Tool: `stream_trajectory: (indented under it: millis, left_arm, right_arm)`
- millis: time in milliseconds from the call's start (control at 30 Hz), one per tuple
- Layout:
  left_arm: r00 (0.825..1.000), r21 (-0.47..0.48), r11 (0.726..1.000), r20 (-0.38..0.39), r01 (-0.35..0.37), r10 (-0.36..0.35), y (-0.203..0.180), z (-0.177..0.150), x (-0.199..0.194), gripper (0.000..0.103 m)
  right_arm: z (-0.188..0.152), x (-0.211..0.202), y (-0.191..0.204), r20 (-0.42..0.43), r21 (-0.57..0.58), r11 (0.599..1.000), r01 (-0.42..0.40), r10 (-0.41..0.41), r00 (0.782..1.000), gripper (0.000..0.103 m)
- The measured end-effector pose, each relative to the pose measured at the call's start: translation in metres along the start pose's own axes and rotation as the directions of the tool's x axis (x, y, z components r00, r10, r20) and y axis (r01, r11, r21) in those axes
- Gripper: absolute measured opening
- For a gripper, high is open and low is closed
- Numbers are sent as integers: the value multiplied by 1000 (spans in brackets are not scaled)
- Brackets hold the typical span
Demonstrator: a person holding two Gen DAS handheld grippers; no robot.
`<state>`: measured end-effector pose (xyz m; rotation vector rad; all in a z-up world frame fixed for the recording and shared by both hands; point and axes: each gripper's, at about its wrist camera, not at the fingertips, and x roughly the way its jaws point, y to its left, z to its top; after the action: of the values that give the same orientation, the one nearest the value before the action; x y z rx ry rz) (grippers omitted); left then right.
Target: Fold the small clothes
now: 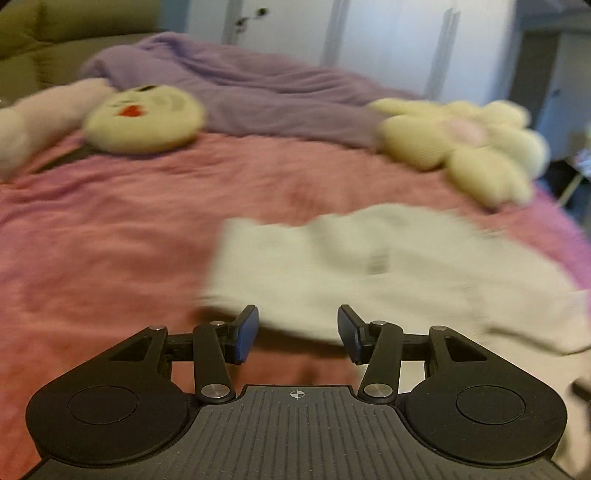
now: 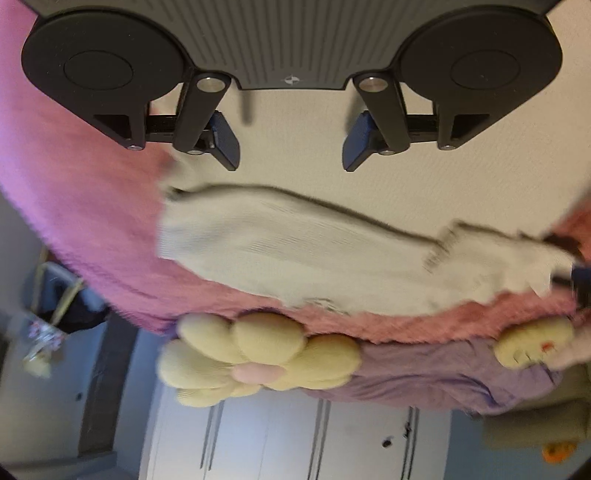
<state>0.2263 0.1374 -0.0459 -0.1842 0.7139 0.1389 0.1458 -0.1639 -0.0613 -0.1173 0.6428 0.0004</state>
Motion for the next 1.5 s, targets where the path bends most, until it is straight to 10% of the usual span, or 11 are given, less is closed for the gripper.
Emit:
stream_trajectory:
  millis: [233,500,567,733,933,1067,1267,1500]
  left_arm:
    - [995,-47,996,-62,-80,77,36,-4,27,58]
    - [993,39,994,-50,-106,108,23,-14,54,65]
    - [992,42,992,-48,-119,121,22,-13,55,65]
    - [993,-4,994,-55,-109,108,24,-3,45,65]
    - [997,12,999,-67,-46,47,-1,5,49,65]
    - [997,52,999,-72,-1,4,-24,3,56,67]
    - [995,108,994,-93,-23,33,-42,-1,68,67]
    - [993,112,993,-98,-48,59,-44,1,73,72]
  right_arm:
    - [39,50,41,1,214,922,-321,329,944,44]
    - [55,109,73,-74,361,838,-409,463,883,35]
    - [55,116,78,-94,333,855,-398,450,888,11]
    - [72,79,62,31,218,905,-367,369,929,9]
    - [75,77,-7,78,175,984,-29,16,997,10]
    - [54,103,-52,-77,330,943,-45,75,994,13]
    - [43,116,-74,-55,490,856,-166,220,974,31]
    - [67,107,-47,5,293,939,-183,190,982,5]
